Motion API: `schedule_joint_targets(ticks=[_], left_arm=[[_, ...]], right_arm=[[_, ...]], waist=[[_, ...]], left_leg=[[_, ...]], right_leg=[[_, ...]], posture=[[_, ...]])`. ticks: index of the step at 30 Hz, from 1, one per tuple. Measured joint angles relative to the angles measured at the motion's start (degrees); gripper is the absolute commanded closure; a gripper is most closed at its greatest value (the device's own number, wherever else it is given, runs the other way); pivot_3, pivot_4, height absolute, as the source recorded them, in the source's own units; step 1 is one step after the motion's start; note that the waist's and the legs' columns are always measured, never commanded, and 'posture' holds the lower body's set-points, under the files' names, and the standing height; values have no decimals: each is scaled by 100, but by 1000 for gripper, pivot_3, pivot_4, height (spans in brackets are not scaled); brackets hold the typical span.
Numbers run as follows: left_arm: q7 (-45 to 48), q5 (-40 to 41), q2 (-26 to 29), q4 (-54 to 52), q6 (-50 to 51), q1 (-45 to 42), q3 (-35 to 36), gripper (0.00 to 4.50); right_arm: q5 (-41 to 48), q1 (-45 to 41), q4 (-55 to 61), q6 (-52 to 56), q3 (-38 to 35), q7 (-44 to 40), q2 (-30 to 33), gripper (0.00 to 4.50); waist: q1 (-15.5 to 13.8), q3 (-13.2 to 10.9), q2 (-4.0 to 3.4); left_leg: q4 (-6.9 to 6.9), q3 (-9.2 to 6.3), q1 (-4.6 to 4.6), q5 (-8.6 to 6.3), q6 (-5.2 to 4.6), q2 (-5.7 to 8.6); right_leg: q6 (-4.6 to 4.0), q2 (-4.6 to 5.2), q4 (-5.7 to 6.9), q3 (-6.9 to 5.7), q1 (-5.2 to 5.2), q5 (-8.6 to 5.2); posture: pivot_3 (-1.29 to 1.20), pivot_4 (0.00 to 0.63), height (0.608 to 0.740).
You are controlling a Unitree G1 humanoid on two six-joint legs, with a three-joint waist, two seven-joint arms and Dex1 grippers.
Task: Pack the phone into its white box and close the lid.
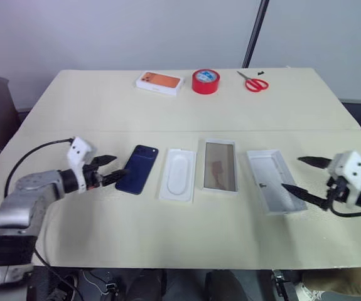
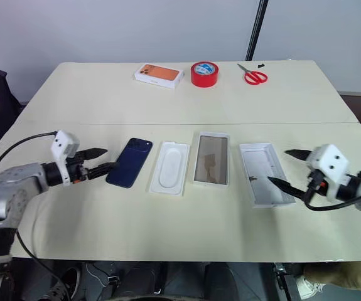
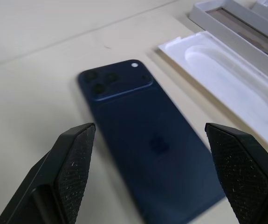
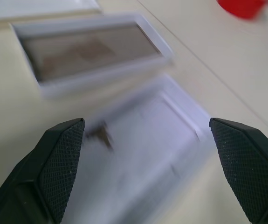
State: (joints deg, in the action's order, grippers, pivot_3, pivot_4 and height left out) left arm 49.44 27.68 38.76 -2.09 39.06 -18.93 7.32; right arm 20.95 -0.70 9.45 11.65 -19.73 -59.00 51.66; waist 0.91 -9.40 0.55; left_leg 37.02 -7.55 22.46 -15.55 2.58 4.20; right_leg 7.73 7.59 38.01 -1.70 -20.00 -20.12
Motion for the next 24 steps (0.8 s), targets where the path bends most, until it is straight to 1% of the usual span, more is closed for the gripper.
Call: schedule_joint_targets(ticks=[4,8,9,14,19,23,24], left_arm=[[-390,410,-577,-24,1223,-507,-258,547],[-730,806,-1090,136,2215,-888,-304,547],[-815,839,-1194,210,2358,-965,-305,547],[-1105,868,-1375,502,2730,-1316,-318,547],[-1218,927,-1571,685,3180,-1498,-401,547],[-1255,1000,-1658,810,3453,-1626,-334,547],[-1253,1004,-1663,814,3466,-1630,-341,791]], right_arm=[[0,-646,266,160,673,230,-346,25],[-68,-801,284,208,927,356,-393,25],[-87,-800,283,208,982,364,-396,25],[-159,-585,266,156,984,409,-395,25],[-228,-449,278,30,1000,534,-482,25],[-273,-396,283,7,1003,636,-545,25],[-280,-394,288,-10,1003,658,-551,3]], waist=[[0,-3,4],[-21,-6,10],[-17,-6,11],[-1,-8,15],[2,-6,11],[-8,-5,10],[-11,-5,10]], left_leg=[[4,-1,6,0,1,2],[8,-2,8,1,1,4],[8,-1,8,1,2,4],[8,-1,6,1,2,2],[8,2,4,2,3,2],[9,2,3,2,3,4],[9,2,3,2,3,4]], right_leg=[[1,0,2,-1,-3,0],[1,1,2,-2,-4,0],[1,1,1,-2,-4,0],[1,-2,5,-1,-5,0],[1,-1,6,0,-5,0],[1,0,4,0,-2,0],[1,0,4,0,-2,0]], posture=[[0,150,740],[0,150,740],[0,150,740],[0,150,740],[0,150,740],[0,150,740],[0,150,740]])
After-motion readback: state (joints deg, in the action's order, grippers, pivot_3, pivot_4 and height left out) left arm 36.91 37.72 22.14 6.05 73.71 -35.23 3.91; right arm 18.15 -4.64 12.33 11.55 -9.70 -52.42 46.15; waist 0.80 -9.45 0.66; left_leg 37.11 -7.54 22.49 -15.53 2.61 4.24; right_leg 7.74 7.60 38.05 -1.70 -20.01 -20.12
